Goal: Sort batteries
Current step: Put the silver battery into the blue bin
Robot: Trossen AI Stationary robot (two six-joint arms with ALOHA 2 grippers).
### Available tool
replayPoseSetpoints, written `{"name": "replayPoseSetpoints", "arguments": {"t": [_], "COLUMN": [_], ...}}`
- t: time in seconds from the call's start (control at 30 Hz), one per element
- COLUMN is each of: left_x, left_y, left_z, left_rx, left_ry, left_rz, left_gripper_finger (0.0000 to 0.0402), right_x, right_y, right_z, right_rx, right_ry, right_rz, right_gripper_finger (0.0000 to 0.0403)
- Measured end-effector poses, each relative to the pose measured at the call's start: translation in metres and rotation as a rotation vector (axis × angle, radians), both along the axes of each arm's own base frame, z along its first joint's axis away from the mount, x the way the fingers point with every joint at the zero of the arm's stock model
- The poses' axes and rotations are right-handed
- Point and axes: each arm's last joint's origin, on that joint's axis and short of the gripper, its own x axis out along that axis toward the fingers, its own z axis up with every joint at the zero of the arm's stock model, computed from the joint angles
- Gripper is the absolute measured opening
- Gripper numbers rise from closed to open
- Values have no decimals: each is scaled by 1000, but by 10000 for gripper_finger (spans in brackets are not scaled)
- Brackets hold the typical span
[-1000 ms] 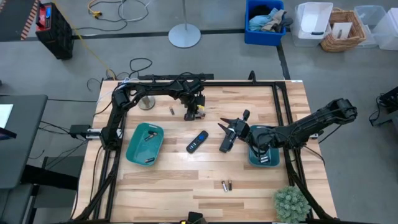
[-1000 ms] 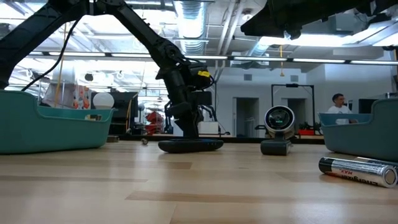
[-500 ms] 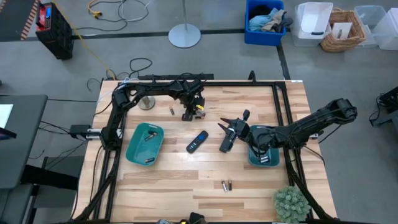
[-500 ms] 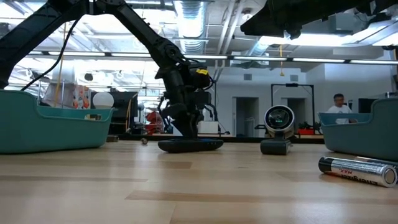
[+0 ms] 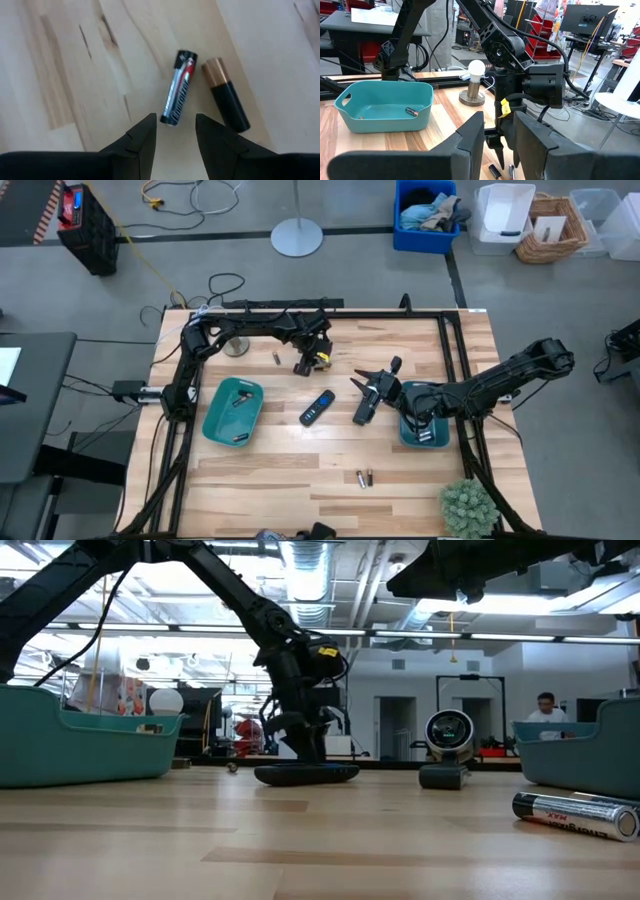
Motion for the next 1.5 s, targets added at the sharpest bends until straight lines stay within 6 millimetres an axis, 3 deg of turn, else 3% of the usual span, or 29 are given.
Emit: {"name": "replayPoseSetpoints", "arguments": {"t": [1.2,1.5], "left_x": [4,6], "left_y": [-4,-3], "left_z": [1,2], "left_rx": [7,46], "left_ry": [-20,-26], "left_rz": [-12,-10], "left_gripper_finger": [131,72], "right_x": [0,0], "right_y": [0,0], "right_z": [0,0], "right_rx": [0,0], "right_ry": [-1,-1], "right_rz": [0,0], "right_gripper_finger": [123,123]}}
